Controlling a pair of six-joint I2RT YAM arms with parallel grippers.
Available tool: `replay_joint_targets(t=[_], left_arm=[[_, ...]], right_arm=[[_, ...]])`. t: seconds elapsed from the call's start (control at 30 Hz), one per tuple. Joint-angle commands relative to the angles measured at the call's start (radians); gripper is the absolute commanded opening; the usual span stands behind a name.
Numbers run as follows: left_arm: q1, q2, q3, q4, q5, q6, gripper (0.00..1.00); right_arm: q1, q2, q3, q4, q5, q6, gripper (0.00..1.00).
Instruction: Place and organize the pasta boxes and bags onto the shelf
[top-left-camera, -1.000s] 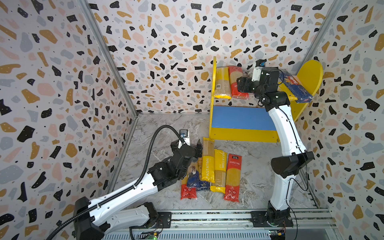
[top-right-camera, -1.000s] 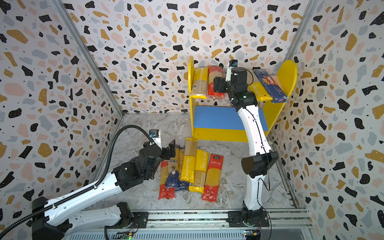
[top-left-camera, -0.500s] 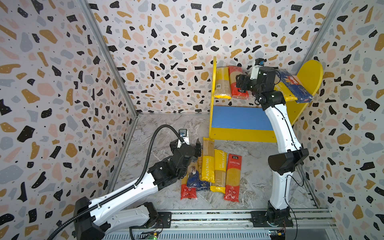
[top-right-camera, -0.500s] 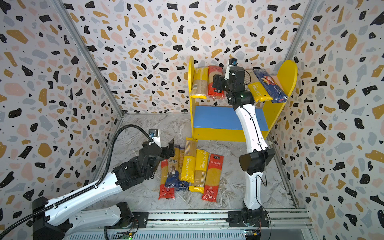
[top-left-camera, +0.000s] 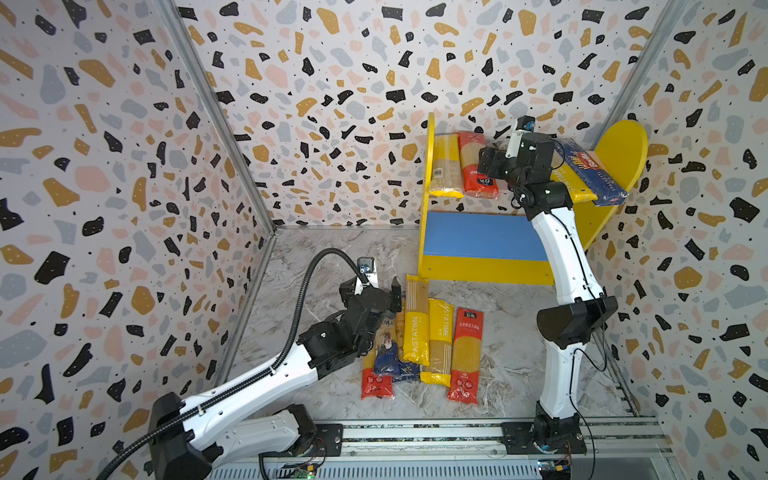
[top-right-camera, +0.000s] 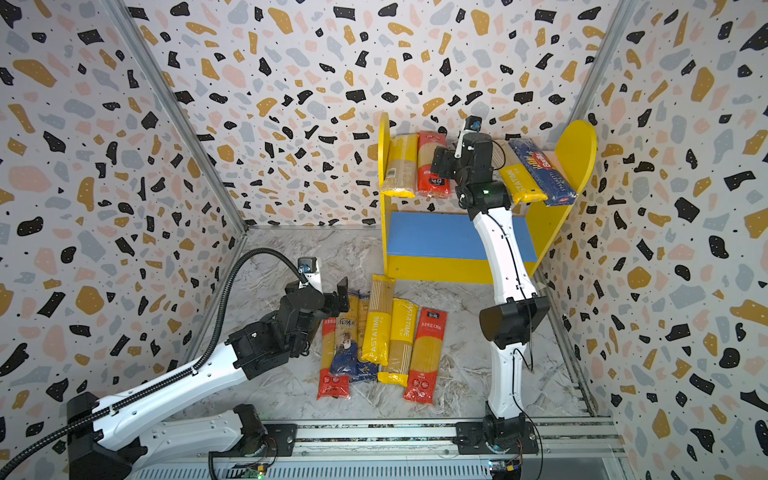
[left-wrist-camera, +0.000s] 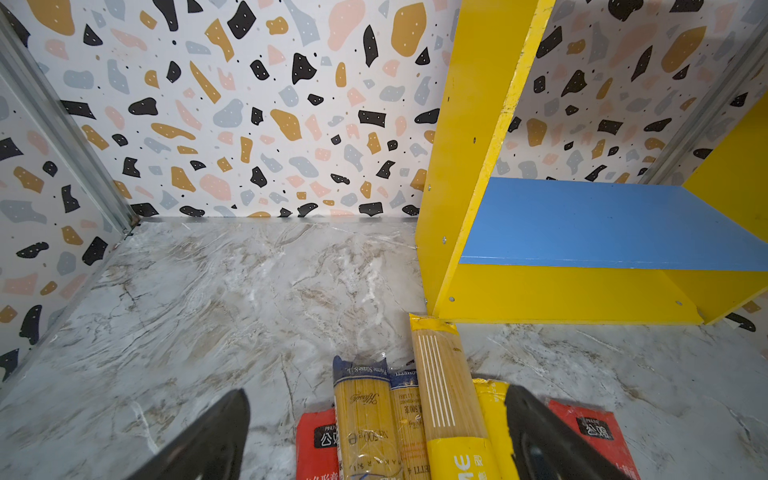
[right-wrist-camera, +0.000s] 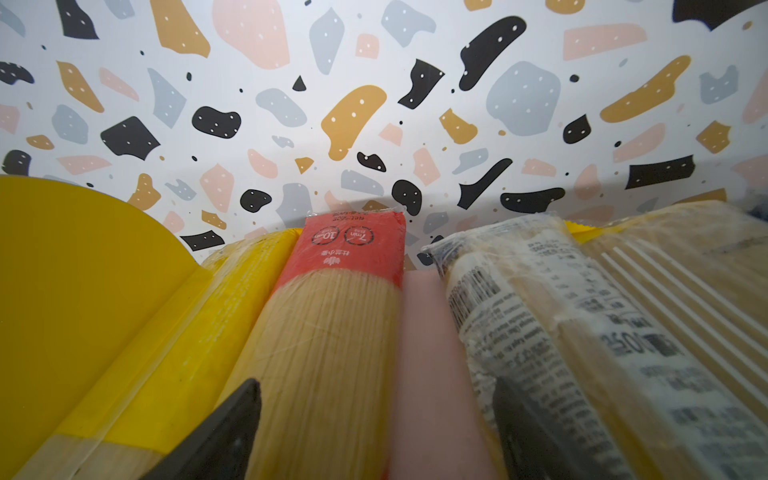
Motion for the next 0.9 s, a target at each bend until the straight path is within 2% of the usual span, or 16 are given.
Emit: replay_joint_targets(t=[0.0,0.2,0.4,0.6,0.73,0.87], left_arm=[[0.004,0.013,0.015,0.018,-0.015,0.006,0.95],[0.004,0.029,0.034,0.008,-0.013,-0.001,0.94],[0.005,0.046,0.053,0.0,-0.013,-0.005,0.94],[0.004,0.036,0.056,-0.011,-0.015,-0.022,0.95],[0.004,0.011,0.051,-0.023,-0.018,-0.035,0.95],[0.005,-0.015,0.05,-0.035,-0.006,-0.034,0.95]], right_arm=[[-0.081,0.044,-0.011,-0.124,0.1,0.005,0.88],[-0.115,0.052,-0.015,-0.122,0.099,0.004,0.88],[-0.111,0.031,-0.037,-0.083,0.007,-0.01,0.88],[-0.051,-0.144,-0.245,0.107,-0.067,-0.065,0.89],[-0.007,-0.301,-0.408,0.251,-0.055,-0.1,0.89],[0.019,-0.41,-0.494,0.297,-0.038,-0.116,0.9]])
